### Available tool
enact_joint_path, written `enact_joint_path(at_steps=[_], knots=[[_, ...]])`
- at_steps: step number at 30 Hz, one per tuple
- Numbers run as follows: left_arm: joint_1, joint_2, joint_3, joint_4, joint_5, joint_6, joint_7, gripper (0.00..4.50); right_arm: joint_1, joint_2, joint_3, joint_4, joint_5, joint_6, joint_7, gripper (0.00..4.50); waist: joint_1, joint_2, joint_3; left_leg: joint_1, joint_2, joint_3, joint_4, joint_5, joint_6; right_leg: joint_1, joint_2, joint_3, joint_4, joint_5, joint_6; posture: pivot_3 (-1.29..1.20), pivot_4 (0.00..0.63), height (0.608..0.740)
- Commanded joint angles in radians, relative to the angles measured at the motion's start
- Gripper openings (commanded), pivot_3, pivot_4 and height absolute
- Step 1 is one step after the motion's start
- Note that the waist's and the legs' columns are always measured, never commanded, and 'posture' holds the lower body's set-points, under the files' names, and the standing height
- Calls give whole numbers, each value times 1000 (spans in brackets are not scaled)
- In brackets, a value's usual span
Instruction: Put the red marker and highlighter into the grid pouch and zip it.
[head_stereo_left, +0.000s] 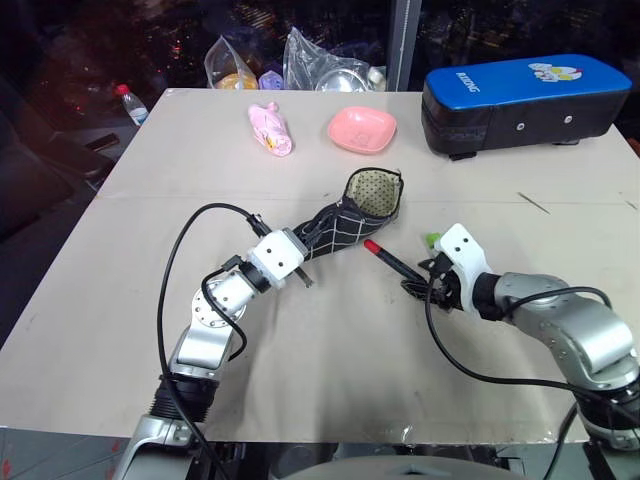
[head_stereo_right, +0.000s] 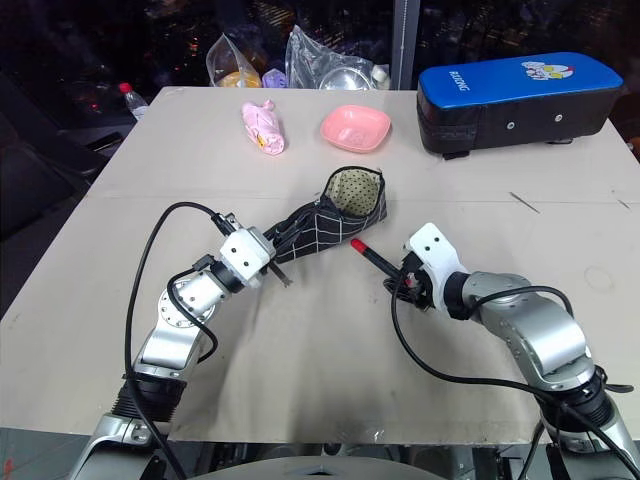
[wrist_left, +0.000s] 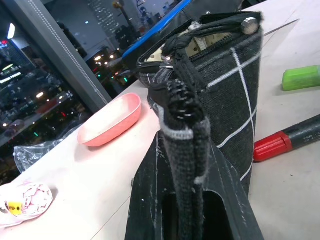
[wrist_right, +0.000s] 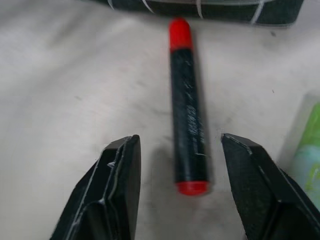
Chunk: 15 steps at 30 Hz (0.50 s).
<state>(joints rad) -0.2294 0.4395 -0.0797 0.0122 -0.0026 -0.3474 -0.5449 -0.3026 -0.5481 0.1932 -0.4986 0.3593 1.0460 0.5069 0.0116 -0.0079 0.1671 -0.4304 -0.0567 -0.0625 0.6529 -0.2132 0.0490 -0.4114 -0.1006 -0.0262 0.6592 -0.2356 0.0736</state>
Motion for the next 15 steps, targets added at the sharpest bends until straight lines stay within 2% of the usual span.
enact_joint_path(at_steps=[1, 4, 7, 12, 15], knots=[[-6, -7, 5, -24, -4, -9, 7, 0, -1, 5, 43, 37, -44, -73, -6, 2569, 0, 0, 0, 0, 0, 0, 0, 0, 0, 0, 0, 0, 0, 0, 0, 0, 150, 726], [-6, -6, 6, -24, -3, -11, 5, 0, -12, -1, 29, 3, -31, -60, 6, 1876, 0, 0, 0, 0, 0, 0, 0, 0, 0, 0, 0, 0, 0, 0, 0, 0, 150, 726], [-4, -4, 9, -25, -4, -10, 5, 0, -32, -60, 11, -56, -16, -33, 48, 394, 0, 0, 0, 0, 0, 0, 0, 0, 0, 0, 0, 0, 0, 0, 0, 0, 150, 726], [4, -2, 12, -33, -4, -9, 7, 0, -127, -246, -132, -203, 139, 99, 196, 291, 2, 1, 1, -1, 0, 0, 0, 0, 0, 0, -1, 0, -1, 0, 0, 0, 150, 726], [0, -4, 7, -31, -3, -9, 7, 0, -162, -459, -284, -220, 254, 91, 402, 291, 6, 3, 2, -1, 1, -1, 0, 0, 0, 0, 0, -2, -1, 0, 0, 0, 150, 726]])
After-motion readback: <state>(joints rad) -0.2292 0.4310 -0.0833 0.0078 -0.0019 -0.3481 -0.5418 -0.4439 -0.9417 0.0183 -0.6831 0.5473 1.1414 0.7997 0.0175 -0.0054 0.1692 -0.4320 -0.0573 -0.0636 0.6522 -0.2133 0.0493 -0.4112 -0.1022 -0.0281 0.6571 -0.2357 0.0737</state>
